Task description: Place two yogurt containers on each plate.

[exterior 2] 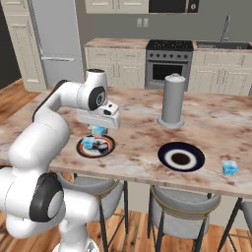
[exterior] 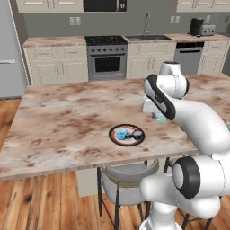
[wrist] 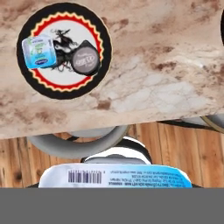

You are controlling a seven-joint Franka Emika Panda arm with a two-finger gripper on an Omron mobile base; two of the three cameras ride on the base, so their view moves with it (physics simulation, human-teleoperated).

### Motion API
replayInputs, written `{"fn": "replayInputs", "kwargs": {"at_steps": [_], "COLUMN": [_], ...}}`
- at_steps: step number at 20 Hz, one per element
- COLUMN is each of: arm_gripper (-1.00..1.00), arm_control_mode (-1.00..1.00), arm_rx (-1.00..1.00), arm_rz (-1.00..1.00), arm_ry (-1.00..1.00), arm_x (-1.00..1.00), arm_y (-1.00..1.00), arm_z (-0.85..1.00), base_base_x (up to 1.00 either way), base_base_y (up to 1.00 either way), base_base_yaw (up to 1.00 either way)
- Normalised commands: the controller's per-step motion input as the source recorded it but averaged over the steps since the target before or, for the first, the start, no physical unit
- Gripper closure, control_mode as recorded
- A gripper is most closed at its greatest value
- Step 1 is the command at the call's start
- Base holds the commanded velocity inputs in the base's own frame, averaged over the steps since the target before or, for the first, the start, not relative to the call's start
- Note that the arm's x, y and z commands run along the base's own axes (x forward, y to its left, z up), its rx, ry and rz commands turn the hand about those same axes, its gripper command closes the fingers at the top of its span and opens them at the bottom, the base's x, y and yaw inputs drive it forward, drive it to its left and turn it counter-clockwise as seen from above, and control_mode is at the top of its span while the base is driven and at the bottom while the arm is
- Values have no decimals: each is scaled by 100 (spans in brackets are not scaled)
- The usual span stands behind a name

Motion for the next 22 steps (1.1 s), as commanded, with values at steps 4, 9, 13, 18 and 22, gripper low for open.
{"fn": "replayInputs", "kwargs": {"at_steps": [4, 9, 13, 18, 22], "arm_gripper": [100, 100, 100, 100, 100], "arm_control_mode": [100, 100, 100, 100, 100], "arm_rx": [0, 0, 0, 0, 0], "arm_rz": [0, 0, 0, 0, 0], "arm_ry": [0, 0, 0, 0, 0], "arm_x": [0, 0, 0, 0, 0], "arm_y": [0, 0, 0, 0, 0], "arm_z": [0, 0, 0, 0, 0], "base_base_x": [-37, -29, -1, 0, 11], "base_base_y": [-66, -99, -95, -33, -8], "base_base_yaw": [0, 0, 0, 0, 0]}}
